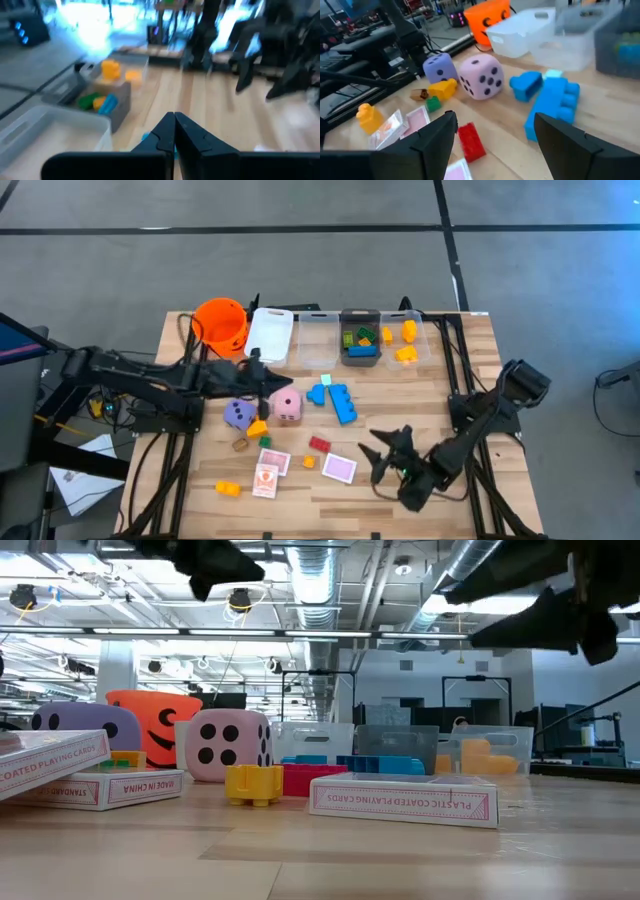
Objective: Pick & Place Toys
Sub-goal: Put the big blue game piece into the right transparent bin
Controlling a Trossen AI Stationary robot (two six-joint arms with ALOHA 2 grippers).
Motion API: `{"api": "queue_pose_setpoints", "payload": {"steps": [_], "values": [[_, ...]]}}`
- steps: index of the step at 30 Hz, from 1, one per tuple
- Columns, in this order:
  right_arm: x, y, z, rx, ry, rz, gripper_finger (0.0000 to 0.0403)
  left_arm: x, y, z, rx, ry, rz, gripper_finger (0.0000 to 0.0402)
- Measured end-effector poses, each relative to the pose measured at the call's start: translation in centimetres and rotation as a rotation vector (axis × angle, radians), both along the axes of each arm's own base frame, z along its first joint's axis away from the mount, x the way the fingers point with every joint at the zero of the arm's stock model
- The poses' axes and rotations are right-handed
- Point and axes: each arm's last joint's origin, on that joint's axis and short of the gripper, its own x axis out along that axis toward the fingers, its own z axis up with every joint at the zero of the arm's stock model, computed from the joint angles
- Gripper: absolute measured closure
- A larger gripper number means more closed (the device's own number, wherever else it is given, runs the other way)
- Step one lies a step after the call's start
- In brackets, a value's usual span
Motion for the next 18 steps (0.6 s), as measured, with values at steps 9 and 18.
{"api": "queue_pose_setpoints", "payload": {"steps": [9, 18], "values": [[6.8, 3.1, -0.3, -0.175, 0.123, -0.049, 0.0172, -3.6, -1.3, -5.5, -0.095, -0.124, -0.119, 0.0401], [6.0, 0.3, -2.5, 0.183, 0.326, -0.35, 0.0256, -5.7, -2.7, -7.4, -0.142, -0.106, -0.226, 0.0401]]}}
